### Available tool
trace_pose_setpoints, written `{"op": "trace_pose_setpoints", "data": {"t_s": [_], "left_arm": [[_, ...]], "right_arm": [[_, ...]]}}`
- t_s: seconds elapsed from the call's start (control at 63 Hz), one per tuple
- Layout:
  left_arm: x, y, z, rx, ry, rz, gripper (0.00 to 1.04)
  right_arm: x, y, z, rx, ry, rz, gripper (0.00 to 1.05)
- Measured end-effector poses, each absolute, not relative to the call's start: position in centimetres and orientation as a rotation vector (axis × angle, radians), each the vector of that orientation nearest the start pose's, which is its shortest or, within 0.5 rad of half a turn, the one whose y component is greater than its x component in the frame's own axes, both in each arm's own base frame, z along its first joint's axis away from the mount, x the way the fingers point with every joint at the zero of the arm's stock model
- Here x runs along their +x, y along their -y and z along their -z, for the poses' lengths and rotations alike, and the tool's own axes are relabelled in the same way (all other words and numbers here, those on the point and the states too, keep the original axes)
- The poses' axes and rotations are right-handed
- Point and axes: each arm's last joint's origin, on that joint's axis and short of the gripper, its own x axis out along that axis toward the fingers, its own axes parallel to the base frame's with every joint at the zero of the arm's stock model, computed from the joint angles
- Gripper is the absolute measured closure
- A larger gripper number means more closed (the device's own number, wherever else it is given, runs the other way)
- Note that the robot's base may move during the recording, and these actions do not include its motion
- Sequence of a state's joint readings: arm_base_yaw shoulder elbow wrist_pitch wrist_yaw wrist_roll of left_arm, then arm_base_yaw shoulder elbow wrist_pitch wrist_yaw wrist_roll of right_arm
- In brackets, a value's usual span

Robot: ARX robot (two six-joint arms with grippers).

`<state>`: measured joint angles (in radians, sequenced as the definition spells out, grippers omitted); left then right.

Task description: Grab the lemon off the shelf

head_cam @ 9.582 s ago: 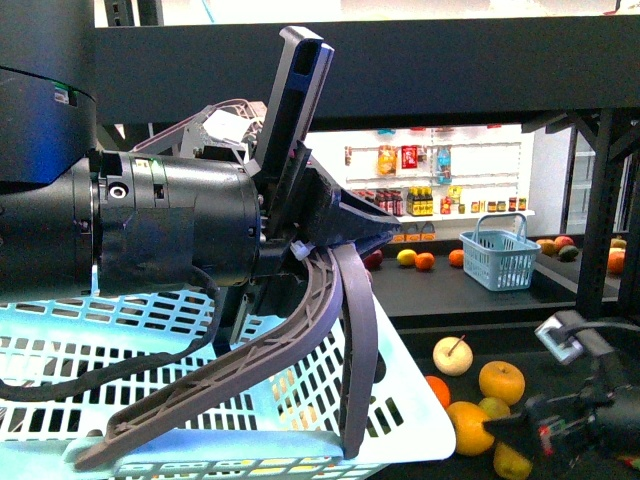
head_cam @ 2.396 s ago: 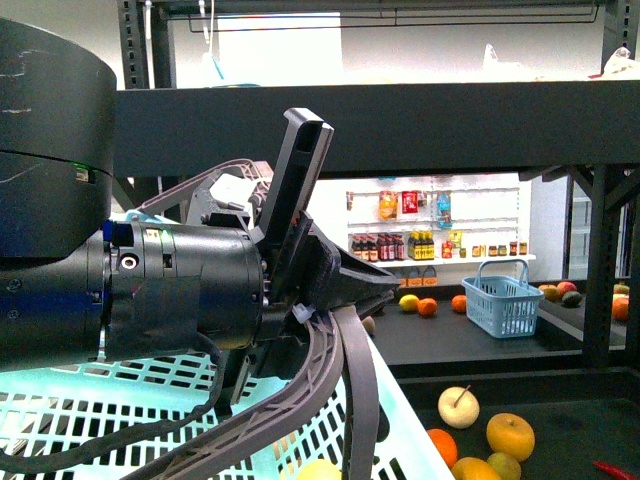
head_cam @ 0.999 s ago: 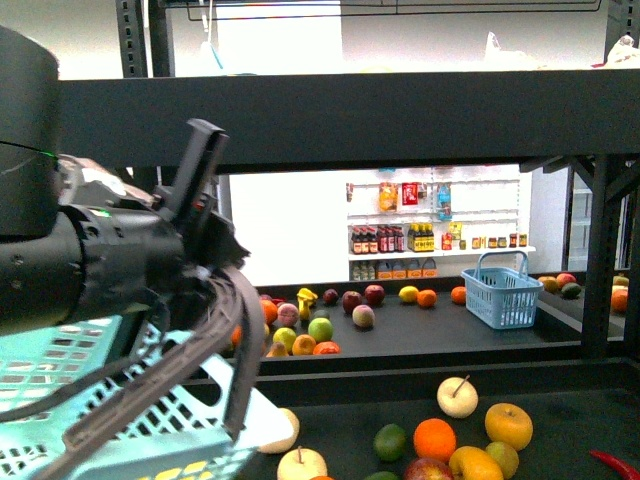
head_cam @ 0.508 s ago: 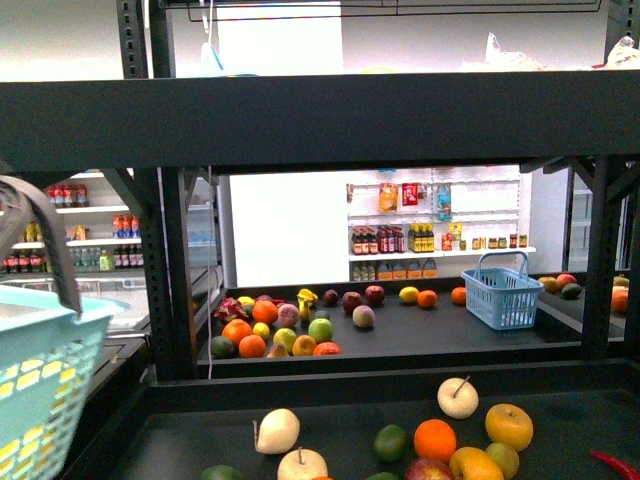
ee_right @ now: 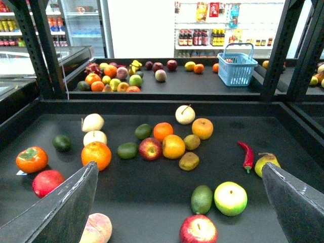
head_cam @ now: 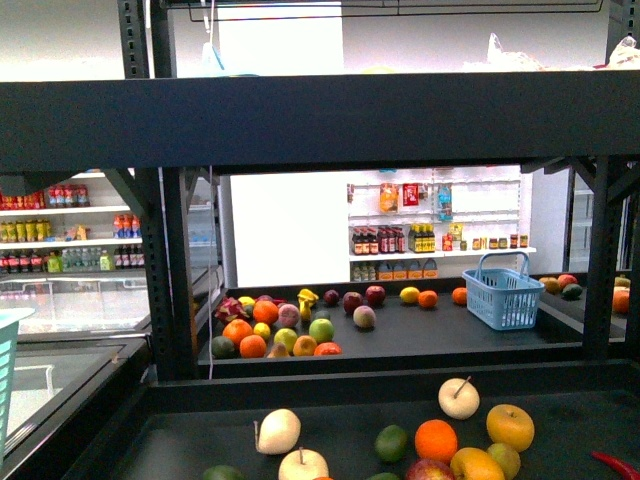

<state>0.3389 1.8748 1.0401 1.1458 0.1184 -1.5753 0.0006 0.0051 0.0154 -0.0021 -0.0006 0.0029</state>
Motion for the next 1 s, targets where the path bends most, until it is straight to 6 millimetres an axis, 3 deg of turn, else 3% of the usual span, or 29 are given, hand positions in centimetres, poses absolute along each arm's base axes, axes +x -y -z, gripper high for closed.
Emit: {"op": "trace_pose_setpoints", "data": {"t_s": [0.238,0.412,0.857,0.999], "left_arm": [[38.7,-15.1,-24.1,-1.466,0.390,0.090,0.98],[38.9,-16.0,-22.8,-1.462,0.367,0.094,0.98],[37.3,-16.2,-20.5,-1.444,0.374,0.109,0.98],[36.6,-16.3,-19.9,-1.410,0.362,0.104,0.77]], "right_arm": [[9.7,0.0,-16.8,0.003,0.008,-0.002,0.07],[9.7,0.0,-16.8,0.003,0.008,-0.001,0.07],[9.7,0.0,-16.8,0.003,0.008,-0.001,0.07],[9.7,0.0,-16.8,0.003,0.008,-0.001,0.07]]}}
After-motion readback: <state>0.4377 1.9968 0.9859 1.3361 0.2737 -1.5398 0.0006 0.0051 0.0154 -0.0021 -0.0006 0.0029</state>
